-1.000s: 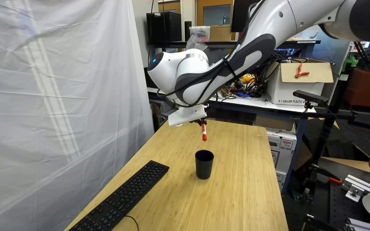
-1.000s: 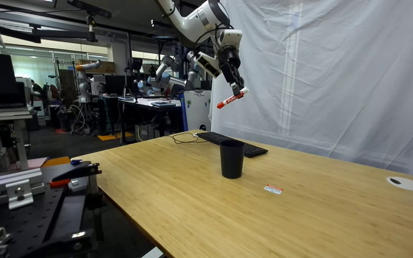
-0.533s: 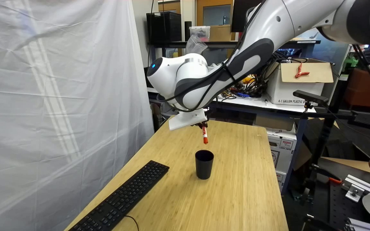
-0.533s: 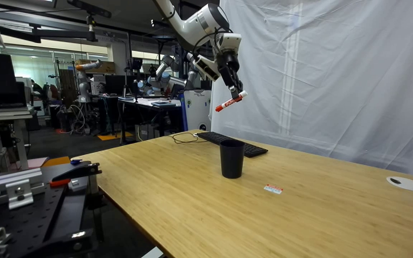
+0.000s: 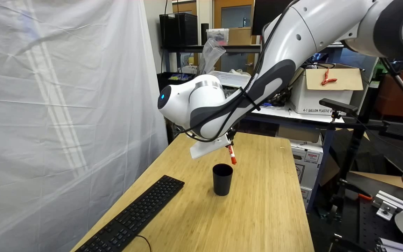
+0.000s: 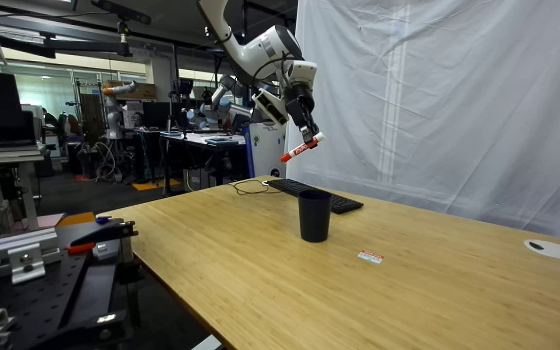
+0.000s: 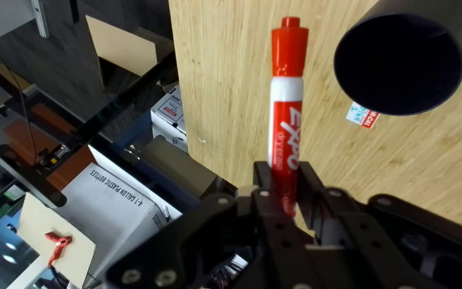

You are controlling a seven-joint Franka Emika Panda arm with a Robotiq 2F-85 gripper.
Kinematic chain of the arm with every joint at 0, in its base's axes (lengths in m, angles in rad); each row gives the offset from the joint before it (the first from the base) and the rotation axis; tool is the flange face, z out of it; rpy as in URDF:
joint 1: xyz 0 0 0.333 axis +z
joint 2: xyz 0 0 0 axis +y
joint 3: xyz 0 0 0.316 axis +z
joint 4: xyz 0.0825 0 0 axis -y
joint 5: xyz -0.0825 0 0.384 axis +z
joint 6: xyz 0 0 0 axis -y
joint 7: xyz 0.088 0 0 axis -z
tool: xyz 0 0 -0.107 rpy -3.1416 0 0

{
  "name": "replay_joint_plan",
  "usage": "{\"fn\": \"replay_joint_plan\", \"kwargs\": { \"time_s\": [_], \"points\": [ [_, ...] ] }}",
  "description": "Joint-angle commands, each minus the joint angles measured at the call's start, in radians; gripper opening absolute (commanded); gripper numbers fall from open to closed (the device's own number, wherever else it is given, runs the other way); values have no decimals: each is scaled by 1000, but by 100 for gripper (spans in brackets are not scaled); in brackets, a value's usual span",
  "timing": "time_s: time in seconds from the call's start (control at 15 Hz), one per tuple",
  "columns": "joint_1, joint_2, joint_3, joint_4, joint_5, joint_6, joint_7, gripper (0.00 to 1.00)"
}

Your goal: Put the marker in the cup

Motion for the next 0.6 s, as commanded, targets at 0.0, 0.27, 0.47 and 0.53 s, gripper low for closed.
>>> {"fn": "replay_joint_plan", "kwargs": {
  "time_s": [0.0,0.27,0.47,0.53],
  "points": [
    [23,9,2,10,-65,-74,16,5],
    [26,39,11,14,-105,-81,32,5],
    [20,73,11,19,-135,-64,35,5],
    [21,84,8,22,-156,-64,34,5]
  ]
}}
